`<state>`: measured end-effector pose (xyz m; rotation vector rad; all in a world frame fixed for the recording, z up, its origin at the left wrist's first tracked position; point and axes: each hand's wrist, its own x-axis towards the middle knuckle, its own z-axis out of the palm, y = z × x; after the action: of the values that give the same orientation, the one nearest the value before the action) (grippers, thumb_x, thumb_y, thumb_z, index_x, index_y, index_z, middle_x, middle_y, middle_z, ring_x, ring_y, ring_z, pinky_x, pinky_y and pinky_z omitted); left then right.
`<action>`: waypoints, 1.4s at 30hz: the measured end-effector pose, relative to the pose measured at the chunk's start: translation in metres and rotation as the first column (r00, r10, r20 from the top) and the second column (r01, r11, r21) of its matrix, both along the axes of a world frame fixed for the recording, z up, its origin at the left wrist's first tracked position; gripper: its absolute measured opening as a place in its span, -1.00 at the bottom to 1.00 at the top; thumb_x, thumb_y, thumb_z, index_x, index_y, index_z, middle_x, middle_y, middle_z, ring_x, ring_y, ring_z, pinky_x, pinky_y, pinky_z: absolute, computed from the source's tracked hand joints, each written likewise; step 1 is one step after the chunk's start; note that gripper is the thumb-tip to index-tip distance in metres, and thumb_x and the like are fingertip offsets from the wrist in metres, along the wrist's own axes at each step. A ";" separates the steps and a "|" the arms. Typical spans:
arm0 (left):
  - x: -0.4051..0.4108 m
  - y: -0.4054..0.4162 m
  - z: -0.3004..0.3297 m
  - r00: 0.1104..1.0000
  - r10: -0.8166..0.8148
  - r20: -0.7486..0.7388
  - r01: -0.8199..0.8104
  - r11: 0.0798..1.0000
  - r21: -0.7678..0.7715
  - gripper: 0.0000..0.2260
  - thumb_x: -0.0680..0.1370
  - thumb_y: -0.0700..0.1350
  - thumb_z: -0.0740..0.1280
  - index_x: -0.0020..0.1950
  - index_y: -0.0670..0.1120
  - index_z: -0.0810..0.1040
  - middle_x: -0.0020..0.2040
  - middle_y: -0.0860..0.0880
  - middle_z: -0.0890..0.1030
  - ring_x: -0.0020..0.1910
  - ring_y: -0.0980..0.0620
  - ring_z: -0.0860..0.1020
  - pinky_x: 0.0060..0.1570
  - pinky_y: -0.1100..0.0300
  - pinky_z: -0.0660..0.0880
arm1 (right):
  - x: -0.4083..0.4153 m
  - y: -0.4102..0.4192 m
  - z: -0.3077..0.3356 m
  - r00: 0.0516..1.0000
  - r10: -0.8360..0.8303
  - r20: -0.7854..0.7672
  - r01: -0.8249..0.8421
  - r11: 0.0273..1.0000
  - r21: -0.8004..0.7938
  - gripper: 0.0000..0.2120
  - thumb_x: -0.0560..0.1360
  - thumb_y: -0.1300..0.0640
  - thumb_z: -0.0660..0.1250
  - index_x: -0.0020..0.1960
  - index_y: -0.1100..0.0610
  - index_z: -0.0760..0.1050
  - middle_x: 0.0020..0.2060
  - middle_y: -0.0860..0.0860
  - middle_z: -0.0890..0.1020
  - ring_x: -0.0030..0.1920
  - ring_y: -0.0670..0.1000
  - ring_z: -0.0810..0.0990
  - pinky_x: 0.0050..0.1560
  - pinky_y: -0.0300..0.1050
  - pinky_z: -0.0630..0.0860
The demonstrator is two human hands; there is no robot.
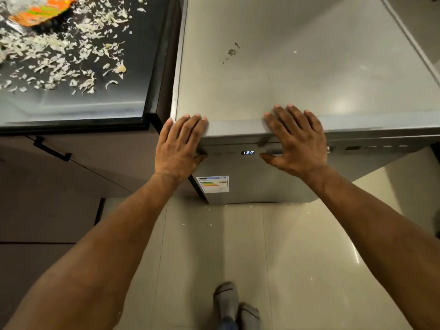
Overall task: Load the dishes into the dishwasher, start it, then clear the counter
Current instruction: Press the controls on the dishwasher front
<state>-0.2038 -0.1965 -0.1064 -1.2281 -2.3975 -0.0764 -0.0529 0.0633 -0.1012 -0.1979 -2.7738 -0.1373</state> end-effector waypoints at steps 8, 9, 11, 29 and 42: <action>-0.003 -0.001 -0.003 0.999 0.009 -0.034 -0.009 1.000 0.002 -0.16 0.35 0.13 0.52 0.51 -0.06 0.20 0.45 -0.08 0.36 0.41 -0.12 0.30 0.46 -0.08 0.15 | -0.004 0.002 -0.007 0.996 0.015 -0.088 -0.012 0.999 0.034 -0.16 0.36 -0.34 0.35 0.49 0.08 0.25 0.43 0.13 0.37 0.42 0.21 0.32 0.39 0.20 0.24; -0.004 -0.001 -0.004 0.999 0.006 -0.038 -0.006 1.000 0.001 -0.15 0.34 0.13 0.52 0.50 -0.06 0.20 0.44 -0.08 0.36 0.41 -0.12 0.30 0.46 -0.08 0.15 | -0.004 0.003 -0.008 0.995 0.016 -0.095 -0.012 0.999 0.039 -0.16 0.37 -0.34 0.33 0.48 0.08 0.25 0.43 0.13 0.37 0.42 0.21 0.33 0.38 0.20 0.24; -0.004 -0.001 -0.003 0.999 0.006 -0.034 -0.006 1.000 -0.001 -0.15 0.35 0.14 0.52 0.51 -0.06 0.20 0.45 -0.09 0.36 0.42 -0.13 0.30 0.46 -0.08 0.15 | -0.006 0.003 -0.010 0.995 0.024 -0.097 -0.020 0.999 0.041 -0.17 0.38 -0.36 0.30 0.49 0.08 0.23 0.43 0.14 0.37 0.41 0.22 0.33 0.38 0.20 0.25; 0.000 0.001 0.000 0.999 0.032 0.007 -0.031 0.999 -0.019 -0.15 0.37 0.15 0.50 0.52 -0.07 0.17 0.48 -0.10 0.31 0.45 -0.14 0.26 0.48 -0.08 0.10 | -0.004 0.002 -0.004 0.998 0.024 -0.062 -0.023 1.000 0.005 -0.13 0.36 -0.36 0.32 0.50 0.08 0.19 0.44 0.14 0.34 0.43 0.22 0.31 0.39 0.23 0.22; 0.003 0.001 -0.004 1.000 0.030 0.004 -0.030 0.999 0.016 -0.15 0.35 0.11 0.52 0.50 -0.06 0.17 0.46 -0.11 0.32 0.44 -0.15 0.25 0.48 -0.08 0.06 | -0.003 -0.002 -0.001 0.998 0.013 -0.068 -0.014 1.000 -0.009 -0.14 0.35 -0.37 0.24 0.50 0.07 0.22 0.44 0.12 0.36 0.44 0.20 0.31 0.41 0.21 0.20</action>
<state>-0.2006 -0.1956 -0.1101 -1.1848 -2.4130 -0.0885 -0.0556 0.0614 -0.1019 -0.1825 -2.7076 -0.1116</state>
